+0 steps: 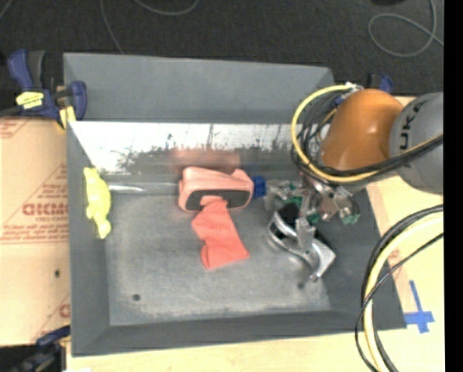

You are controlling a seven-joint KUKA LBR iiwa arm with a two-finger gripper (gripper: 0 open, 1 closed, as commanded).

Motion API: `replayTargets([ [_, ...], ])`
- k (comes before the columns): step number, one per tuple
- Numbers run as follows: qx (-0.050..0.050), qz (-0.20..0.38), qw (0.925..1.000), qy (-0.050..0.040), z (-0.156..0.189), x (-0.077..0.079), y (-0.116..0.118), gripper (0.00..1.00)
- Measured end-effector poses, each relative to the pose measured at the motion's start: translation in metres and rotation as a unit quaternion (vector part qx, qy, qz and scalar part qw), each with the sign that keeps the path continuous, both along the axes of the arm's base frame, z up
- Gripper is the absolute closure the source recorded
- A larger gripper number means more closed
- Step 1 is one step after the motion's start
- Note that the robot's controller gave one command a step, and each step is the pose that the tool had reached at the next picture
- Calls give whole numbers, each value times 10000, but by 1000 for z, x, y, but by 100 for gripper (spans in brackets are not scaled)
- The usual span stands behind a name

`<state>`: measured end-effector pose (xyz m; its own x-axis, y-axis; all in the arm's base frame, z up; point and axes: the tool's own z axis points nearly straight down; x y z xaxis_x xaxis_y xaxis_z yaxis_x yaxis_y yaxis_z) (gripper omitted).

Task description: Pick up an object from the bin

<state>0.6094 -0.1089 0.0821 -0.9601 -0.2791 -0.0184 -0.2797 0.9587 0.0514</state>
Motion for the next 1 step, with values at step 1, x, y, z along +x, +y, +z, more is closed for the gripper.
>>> replayTargets([
  [1,-78,36,10000,-49,1,2,-5,0],
])
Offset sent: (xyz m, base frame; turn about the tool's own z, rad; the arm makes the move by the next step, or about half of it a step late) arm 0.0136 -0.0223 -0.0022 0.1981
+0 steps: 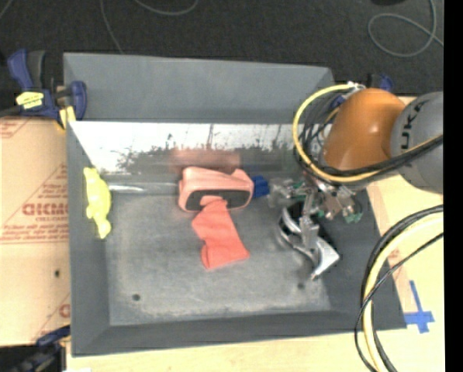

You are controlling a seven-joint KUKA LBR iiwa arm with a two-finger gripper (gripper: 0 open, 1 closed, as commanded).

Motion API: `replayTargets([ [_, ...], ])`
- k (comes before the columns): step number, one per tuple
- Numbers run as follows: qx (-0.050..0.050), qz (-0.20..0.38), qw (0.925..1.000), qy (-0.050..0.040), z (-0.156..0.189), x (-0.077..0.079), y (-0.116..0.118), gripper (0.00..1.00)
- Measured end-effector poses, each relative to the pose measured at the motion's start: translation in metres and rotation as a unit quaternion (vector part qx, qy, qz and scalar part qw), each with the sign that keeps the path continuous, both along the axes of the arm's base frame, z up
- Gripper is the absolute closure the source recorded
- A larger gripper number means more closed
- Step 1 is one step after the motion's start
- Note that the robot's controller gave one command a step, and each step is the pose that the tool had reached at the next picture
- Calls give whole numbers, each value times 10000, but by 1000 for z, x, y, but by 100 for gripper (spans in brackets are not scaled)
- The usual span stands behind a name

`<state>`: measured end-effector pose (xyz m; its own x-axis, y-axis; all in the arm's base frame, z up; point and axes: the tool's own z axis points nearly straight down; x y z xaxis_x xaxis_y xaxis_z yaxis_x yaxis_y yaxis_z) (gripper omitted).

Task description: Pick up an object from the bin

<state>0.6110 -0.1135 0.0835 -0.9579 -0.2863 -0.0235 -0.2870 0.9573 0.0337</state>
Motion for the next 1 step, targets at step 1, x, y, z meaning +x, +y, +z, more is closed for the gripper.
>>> replayTargets([
  [1,-8,-265,9996,20,0,3,-9,0],
])
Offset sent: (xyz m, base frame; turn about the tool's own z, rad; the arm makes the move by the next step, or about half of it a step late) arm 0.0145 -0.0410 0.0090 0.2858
